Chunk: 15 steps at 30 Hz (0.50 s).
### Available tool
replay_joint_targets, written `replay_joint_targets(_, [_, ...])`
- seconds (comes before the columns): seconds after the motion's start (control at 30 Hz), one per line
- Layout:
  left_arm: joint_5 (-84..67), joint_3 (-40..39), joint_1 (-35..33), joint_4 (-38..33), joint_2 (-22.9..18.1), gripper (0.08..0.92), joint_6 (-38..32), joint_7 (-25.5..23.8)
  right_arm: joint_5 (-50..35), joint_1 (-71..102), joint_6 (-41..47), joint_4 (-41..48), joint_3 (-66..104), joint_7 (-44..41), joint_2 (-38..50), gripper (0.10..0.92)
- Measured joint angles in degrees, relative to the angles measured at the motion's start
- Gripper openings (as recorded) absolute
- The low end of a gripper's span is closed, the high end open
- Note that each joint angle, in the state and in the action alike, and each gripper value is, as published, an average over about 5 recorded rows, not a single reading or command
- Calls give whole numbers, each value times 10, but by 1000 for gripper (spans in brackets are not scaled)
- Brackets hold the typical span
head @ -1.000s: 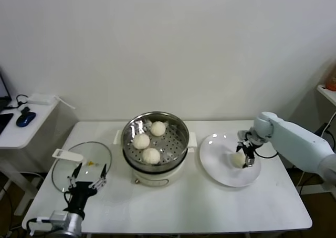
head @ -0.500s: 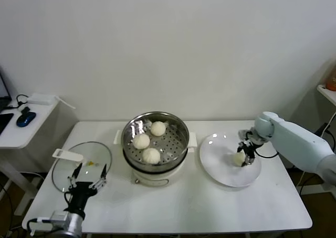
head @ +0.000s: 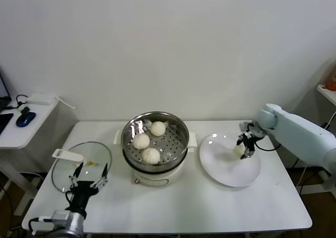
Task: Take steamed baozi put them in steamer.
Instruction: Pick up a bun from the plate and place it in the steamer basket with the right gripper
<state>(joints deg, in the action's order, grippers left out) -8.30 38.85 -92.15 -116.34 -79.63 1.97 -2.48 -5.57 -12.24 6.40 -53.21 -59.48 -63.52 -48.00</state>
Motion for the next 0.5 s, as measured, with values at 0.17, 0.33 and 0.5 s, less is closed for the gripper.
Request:
replay_joint_targets(0.17, [4, -6, 3, 1, -1, 823, 0, 0, -69, -70, 18, -29, -52, -1, -6, 670])
replay_joint_targets(0.33, [7, -14, 4, -2, -2, 823, 1, 0, -146, -143, 36, -51, -105, -1, -22, 670])
replay_joint_targets(0.5, [9, -20, 5, -9, -3, 823, 2, 0, -218, -211, 54, -64, -154, 1, -50, 670])
